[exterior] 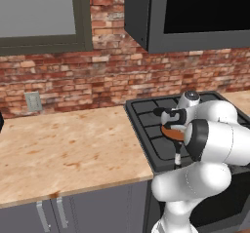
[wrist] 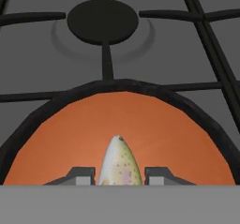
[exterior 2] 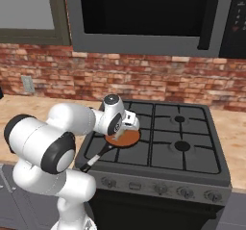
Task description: Retrieve the fish from the fridge and place it on the saucepan with marinade on the stove.
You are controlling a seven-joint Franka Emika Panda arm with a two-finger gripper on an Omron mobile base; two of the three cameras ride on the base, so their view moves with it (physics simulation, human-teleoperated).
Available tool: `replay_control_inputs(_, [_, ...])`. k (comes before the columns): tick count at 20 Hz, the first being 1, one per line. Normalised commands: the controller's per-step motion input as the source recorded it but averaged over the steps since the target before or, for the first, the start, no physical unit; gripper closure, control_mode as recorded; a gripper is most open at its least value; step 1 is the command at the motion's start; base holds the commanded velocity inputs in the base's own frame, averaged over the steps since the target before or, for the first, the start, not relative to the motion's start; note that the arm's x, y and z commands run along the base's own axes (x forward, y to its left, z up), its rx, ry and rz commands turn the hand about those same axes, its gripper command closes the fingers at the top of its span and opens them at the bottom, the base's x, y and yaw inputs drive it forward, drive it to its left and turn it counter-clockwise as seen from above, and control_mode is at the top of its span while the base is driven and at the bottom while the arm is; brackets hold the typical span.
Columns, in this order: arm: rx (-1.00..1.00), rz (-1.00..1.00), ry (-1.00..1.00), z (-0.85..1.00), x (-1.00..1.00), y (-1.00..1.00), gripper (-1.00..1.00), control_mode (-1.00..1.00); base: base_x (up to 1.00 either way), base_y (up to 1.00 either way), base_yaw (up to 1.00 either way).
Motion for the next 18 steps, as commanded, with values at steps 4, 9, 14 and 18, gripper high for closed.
replay_control_inputs(4, [0.0,0.0,0.0,0.0,0.0,0.0,-1.0,-1.0,0.0,0.0,0.0])
replay_control_inputs(9, [0.0,0.0,0.0,0.0,0.0,0.0,-1.0,-1.0,0.0,0.0,0.0])
replay_control_inputs(14, [0.0,-0.01,0.0,0.2,-0.19,0.02,-1.0,-1.0,0.0,0.0,0.0])
replay_control_inputs(18, [0.01,-0.05,-0.02,0.6,-1.0,0.0,-1.0,-1.0,0.0,0.0,0.0])
